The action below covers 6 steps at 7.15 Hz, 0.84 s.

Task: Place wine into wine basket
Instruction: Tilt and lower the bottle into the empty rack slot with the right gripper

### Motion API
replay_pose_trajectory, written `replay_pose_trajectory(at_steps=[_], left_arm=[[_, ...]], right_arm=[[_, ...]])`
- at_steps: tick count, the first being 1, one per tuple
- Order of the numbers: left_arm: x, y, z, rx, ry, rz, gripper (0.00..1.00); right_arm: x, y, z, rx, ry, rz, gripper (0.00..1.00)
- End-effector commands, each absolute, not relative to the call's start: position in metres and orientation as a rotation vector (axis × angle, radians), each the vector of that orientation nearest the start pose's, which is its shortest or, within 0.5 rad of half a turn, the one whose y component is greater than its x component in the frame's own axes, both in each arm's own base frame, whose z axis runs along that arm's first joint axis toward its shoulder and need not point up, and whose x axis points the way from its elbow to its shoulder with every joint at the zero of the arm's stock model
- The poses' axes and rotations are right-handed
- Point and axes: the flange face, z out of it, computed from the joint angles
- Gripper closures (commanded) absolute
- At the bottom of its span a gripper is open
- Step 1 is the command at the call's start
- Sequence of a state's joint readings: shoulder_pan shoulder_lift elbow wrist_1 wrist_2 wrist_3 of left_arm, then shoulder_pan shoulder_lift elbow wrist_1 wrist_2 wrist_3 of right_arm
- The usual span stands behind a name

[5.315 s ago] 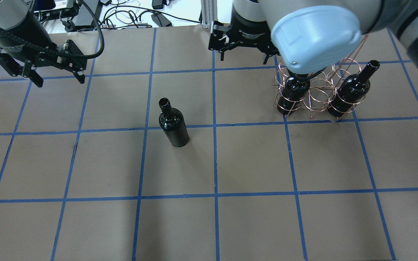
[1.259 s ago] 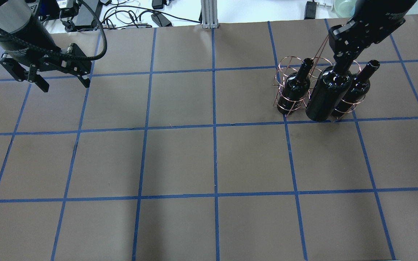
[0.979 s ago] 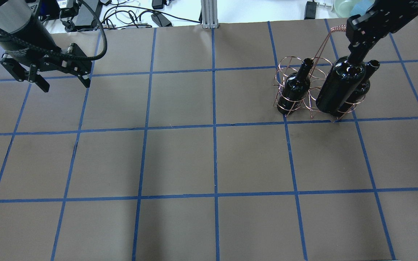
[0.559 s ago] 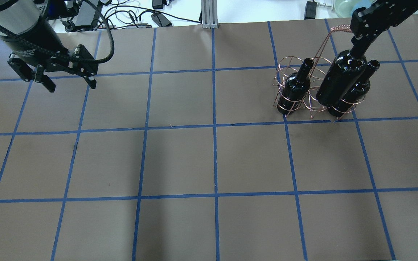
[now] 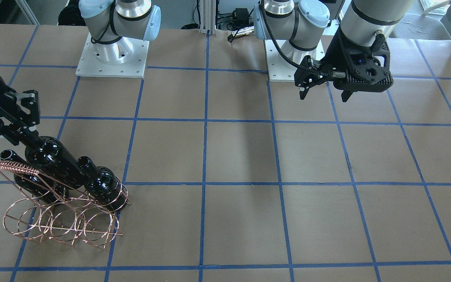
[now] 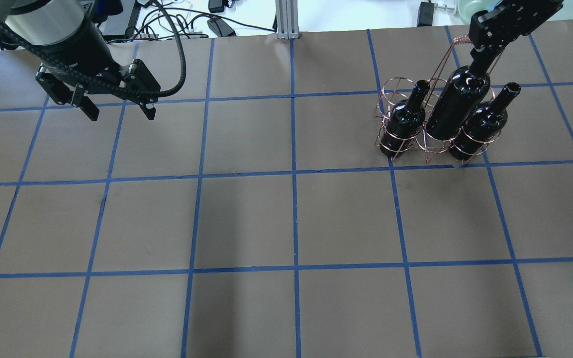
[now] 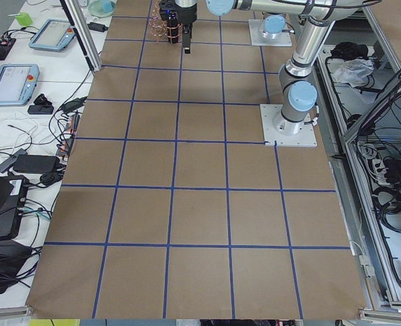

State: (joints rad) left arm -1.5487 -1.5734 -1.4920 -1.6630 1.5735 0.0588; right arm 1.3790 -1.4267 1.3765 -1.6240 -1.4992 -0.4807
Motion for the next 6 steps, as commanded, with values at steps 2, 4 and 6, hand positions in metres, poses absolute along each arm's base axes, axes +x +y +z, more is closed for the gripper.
replay_pose_trajectory(at_steps=[2, 4, 6], left_arm=[[-0.123, -0.487, 0.524, 0.039, 3.137, 0.000, 0.00], [-0.121, -0.487, 0.525, 0.036, 3.131, -0.004, 0.00], [-0.114, -0.490, 0.516, 0.034, 3.131, 0.025, 0.00]], right_arm=[[0.028, -0.594, 0.505, -0.470, 3.068, -0.236, 0.88], [0.028, -0.596, 0.501, -0.473, 3.070, -0.228, 0.88], [0.026, -0.596, 0.498, -0.541, 3.070, -0.218, 0.87]])
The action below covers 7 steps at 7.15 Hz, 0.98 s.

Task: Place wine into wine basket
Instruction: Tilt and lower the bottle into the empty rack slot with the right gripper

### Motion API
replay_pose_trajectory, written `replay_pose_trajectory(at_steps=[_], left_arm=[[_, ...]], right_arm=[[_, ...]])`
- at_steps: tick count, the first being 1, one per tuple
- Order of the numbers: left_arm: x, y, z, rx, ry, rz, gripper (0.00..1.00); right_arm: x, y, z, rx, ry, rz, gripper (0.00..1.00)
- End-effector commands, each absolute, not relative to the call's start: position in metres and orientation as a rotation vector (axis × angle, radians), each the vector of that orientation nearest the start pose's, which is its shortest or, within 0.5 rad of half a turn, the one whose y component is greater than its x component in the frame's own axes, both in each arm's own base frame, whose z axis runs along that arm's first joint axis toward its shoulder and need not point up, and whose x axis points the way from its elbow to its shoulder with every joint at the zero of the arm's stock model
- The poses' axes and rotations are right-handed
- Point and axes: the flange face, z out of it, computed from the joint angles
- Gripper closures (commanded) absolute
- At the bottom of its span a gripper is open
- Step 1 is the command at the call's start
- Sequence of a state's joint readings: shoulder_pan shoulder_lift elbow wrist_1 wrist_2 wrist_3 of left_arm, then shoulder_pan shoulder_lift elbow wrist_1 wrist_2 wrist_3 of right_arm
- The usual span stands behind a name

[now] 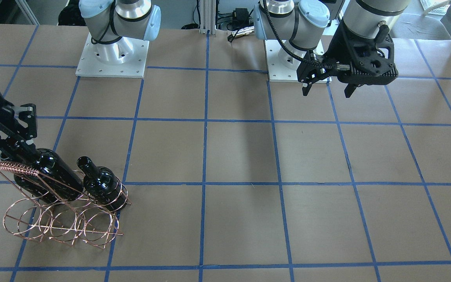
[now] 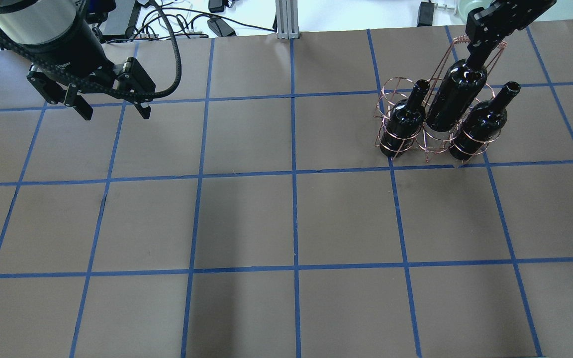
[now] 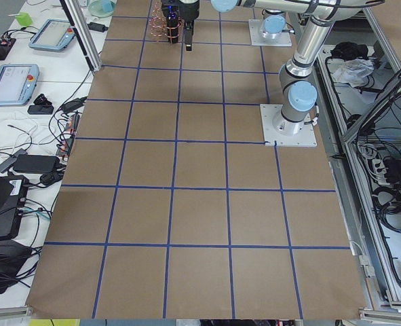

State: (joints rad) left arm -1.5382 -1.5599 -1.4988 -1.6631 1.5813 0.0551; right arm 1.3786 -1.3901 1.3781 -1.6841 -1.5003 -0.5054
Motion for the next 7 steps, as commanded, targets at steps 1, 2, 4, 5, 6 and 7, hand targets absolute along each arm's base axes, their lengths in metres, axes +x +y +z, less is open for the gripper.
replay_pose_trajectory(at_steps=[1, 2, 4, 5, 6, 7], left_arm=[[-0.115, -0.490, 0.516, 0.034, 3.134, 0.025, 0.00], [-0.114, -0.491, 0.517, 0.024, 3.133, 0.022, 0.00], [-0.115, -0.490, 0.517, 0.019, 3.134, 0.020, 0.00], [-0.115, -0.490, 0.517, 0.022, 3.136, 0.020, 0.00], [-0.115, -0.490, 0.517, 0.017, 3.136, 0.020, 0.00], [-0.118, -0.489, 0.517, 0.024, 3.136, 0.020, 0.00]], right_arm=[[0.026, -0.595, 0.497, -0.546, 3.067, -0.214, 0.87], [0.027, -0.596, 0.494, -0.540, 3.059, -0.211, 0.87], [0.027, -0.603, 0.469, -0.545, 3.042, -0.160, 0.78], [0.027, -0.606, 0.452, -0.548, 3.041, -0.134, 0.78], [0.026, -0.611, 0.437, -0.546, 3.048, -0.161, 0.74], [0.025, -0.612, 0.433, -0.548, 3.059, -0.185, 0.72]])
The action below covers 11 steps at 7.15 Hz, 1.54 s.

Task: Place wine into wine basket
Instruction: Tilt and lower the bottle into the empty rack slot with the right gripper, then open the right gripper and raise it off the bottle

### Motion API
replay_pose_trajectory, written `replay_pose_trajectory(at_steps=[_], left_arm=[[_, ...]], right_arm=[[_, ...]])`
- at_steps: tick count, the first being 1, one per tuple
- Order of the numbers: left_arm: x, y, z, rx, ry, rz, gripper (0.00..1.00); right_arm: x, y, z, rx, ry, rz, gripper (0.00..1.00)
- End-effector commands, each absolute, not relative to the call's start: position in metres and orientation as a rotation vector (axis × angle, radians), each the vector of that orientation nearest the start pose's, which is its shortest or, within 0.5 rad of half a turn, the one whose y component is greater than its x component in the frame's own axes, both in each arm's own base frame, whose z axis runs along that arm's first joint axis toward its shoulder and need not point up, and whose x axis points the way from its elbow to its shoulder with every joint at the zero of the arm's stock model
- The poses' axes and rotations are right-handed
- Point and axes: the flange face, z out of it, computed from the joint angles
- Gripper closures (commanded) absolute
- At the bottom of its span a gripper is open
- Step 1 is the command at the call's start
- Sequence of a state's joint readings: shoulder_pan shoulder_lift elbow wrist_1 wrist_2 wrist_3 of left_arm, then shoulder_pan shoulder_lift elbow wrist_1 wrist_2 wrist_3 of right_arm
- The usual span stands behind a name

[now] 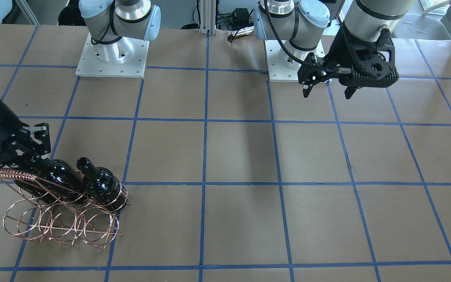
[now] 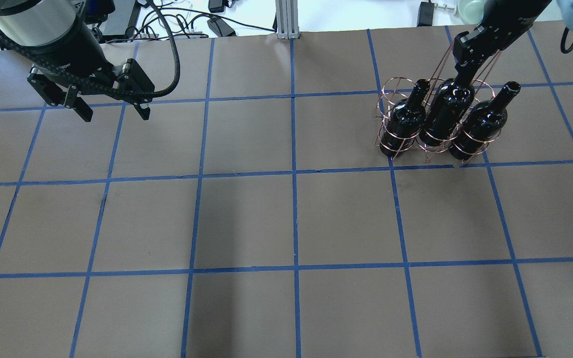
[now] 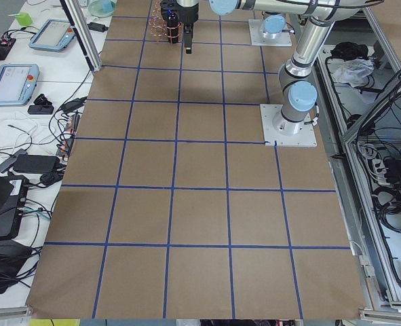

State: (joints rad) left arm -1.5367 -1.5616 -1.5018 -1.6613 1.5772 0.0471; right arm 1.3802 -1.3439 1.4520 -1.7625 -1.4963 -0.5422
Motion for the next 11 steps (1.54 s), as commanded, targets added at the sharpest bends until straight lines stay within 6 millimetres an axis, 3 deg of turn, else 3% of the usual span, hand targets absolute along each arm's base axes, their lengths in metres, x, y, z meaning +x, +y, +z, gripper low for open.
replay_pose_trajectory(at_steps=[1, 2, 4, 6, 9, 10, 11], left_arm=[[-0.118, -0.489, 0.517, 0.022, 3.137, 0.020, 0.00], [-0.119, -0.489, 0.517, 0.026, 3.137, 0.019, 0.00], [-0.119, -0.489, 0.517, 0.027, 3.137, 0.019, 0.00], [-0.123, -0.489, 0.516, 0.036, 3.140, 0.024, 0.00], [-0.122, -0.487, 0.517, 0.036, 3.130, 0.022, 0.00], [-0.122, -0.487, 0.516, 0.036, 3.131, 0.027, 0.00], [-0.122, -0.487, 0.515, 0.036, 3.136, 0.029, 0.00]], right_arm=[[0.025, -0.611, 0.432, -0.548, 3.059, -0.183, 0.70], [0.025, -0.611, 0.432, -0.546, 3.059, -0.185, 0.62], [0.026, -0.611, 0.431, -0.535, 3.048, -0.177, 0.00], [0.028, -0.604, 0.444, -0.530, 3.058, -0.194, 0.00], [0.036, -0.566, 0.490, -0.467, 3.074, -0.206, 0.00], [0.040, -0.548, 0.509, -0.399, 3.084, -0.203, 0.00], [0.046, -0.528, 0.523, -0.180, 3.107, -0.157, 0.00]])
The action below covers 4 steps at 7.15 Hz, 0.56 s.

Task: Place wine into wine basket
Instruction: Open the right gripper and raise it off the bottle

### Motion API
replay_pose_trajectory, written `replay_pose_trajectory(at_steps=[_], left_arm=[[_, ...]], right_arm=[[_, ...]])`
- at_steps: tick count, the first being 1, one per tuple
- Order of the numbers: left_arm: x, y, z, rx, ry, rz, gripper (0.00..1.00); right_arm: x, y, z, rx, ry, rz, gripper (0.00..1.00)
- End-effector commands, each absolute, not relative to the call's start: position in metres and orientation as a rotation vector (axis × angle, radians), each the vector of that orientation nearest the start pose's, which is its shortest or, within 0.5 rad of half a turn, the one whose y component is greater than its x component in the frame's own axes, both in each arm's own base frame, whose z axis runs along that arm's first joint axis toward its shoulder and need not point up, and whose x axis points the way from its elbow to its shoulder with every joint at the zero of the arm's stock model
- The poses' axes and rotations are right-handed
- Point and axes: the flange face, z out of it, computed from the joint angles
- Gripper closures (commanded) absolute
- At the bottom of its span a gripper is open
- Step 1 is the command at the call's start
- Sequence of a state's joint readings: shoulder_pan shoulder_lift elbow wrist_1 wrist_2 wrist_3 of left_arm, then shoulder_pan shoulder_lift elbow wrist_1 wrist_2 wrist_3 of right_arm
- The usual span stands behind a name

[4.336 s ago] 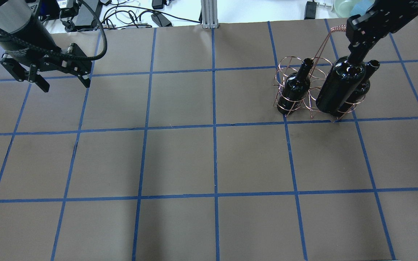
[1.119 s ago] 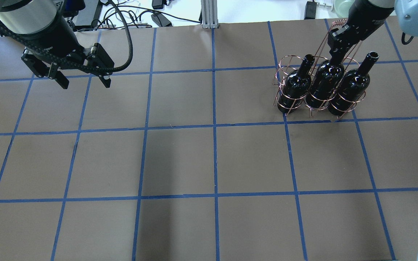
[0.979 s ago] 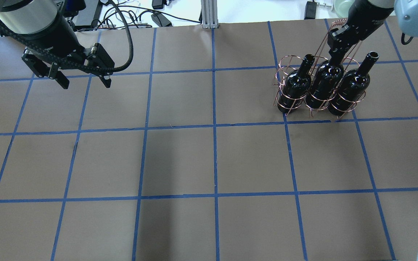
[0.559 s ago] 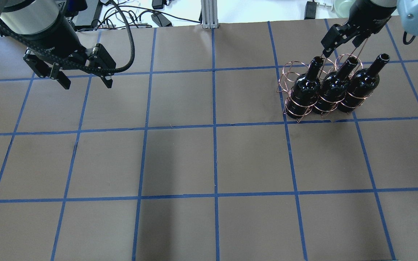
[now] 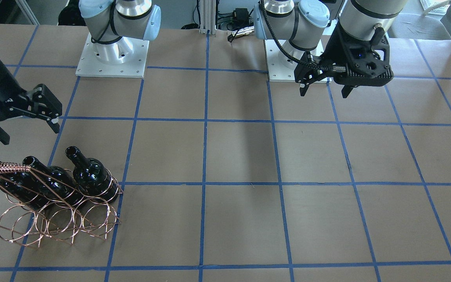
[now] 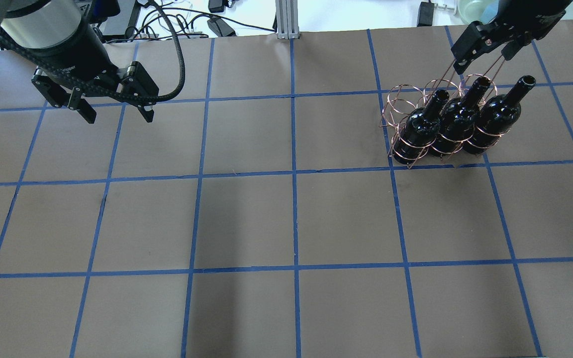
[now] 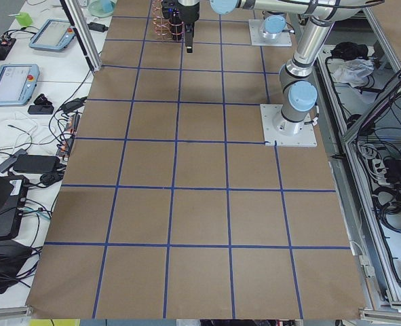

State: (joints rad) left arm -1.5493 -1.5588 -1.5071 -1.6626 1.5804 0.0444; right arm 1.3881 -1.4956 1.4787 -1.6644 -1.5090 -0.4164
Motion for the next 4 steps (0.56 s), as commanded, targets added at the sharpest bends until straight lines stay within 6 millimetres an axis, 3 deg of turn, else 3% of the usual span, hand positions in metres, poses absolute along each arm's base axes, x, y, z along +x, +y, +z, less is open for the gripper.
replay_pose_trajectory(at_steps=[1, 2, 4], left_arm=[[-0.123, -0.487, 0.514, 0.036, 3.137, 0.029, 0.00], [-0.122, -0.485, 0.516, 0.039, 3.130, 0.025, 0.00], [-0.121, -0.486, 0.516, 0.036, 3.127, 0.025, 0.00]], right_arm=[[0.071, -0.501, 0.543, -0.094, 3.124, -0.147, 0.00], [0.099, -0.478, 0.553, 0.010, 3.197, -0.115, 0.00], [0.150, -0.458, 0.558, 0.058, 3.201, -0.125, 0.00]])
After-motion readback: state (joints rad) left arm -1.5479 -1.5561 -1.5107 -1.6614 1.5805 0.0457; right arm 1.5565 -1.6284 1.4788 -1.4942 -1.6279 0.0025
